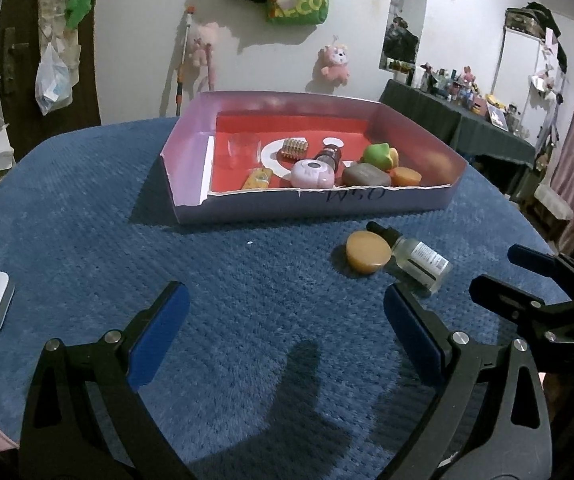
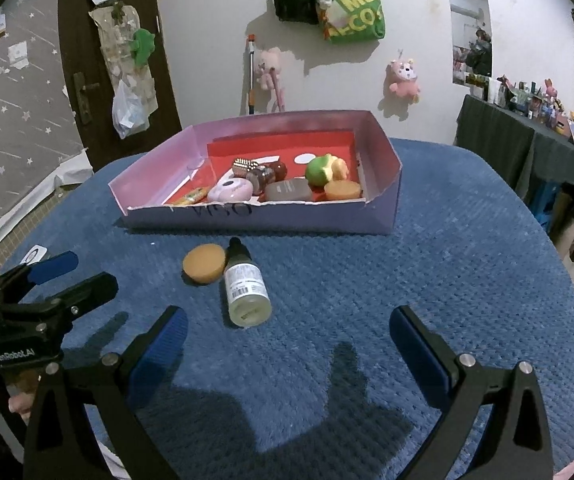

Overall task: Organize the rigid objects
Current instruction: 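Withdraw both tools from the box back over the remaining items, then reach the left tool toward the round tan sponge while the right tool approaches the white dropper bottle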

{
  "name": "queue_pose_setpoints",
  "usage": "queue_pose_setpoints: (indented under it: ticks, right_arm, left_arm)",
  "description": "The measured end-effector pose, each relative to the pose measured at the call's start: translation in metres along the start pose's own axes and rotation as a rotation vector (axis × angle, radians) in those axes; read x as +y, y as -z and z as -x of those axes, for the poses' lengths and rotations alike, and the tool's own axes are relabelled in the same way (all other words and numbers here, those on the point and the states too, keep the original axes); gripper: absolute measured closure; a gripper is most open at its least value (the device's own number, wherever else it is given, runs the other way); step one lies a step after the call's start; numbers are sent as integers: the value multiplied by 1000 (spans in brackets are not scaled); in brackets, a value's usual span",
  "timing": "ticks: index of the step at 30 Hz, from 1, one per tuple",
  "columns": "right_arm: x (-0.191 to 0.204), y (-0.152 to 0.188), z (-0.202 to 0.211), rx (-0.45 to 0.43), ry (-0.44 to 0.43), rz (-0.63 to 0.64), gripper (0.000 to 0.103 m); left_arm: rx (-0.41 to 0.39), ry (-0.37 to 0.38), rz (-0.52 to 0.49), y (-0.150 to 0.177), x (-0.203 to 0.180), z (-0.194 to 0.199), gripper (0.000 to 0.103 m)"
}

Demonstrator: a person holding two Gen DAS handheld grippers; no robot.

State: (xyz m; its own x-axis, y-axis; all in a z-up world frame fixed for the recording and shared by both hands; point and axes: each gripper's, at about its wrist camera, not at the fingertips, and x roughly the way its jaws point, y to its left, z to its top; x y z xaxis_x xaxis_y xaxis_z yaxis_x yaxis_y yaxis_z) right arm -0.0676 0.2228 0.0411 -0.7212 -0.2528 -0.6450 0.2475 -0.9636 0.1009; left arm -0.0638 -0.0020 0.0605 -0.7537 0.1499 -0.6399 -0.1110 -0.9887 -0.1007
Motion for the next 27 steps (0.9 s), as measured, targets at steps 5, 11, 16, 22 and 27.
queue_pose_setpoints:
  ticks: [5, 11, 16, 22, 27]
  right_arm:
    - [-2, 0, -8, 29, -28, -5, 0]
    - [1, -2, -19, 64, -37, 37, 0]
    - [9, -3, -28, 95, -51, 100, 7]
    - [4, -12, -42, 148, -90, 108, 15]
    - [1, -22, -52, 180, -130, 122, 23]
  left_arm:
    - [20, 1, -17, -2, 0, -6, 4]
    - [36, 18, -64, -7, -7, -13, 4]
    - [48, 28, -128, -16, -18, -21, 6]
    - [86, 64, -171, -28, -21, -39, 16]
    - [153, 114, -209, -33, -25, -57, 34]
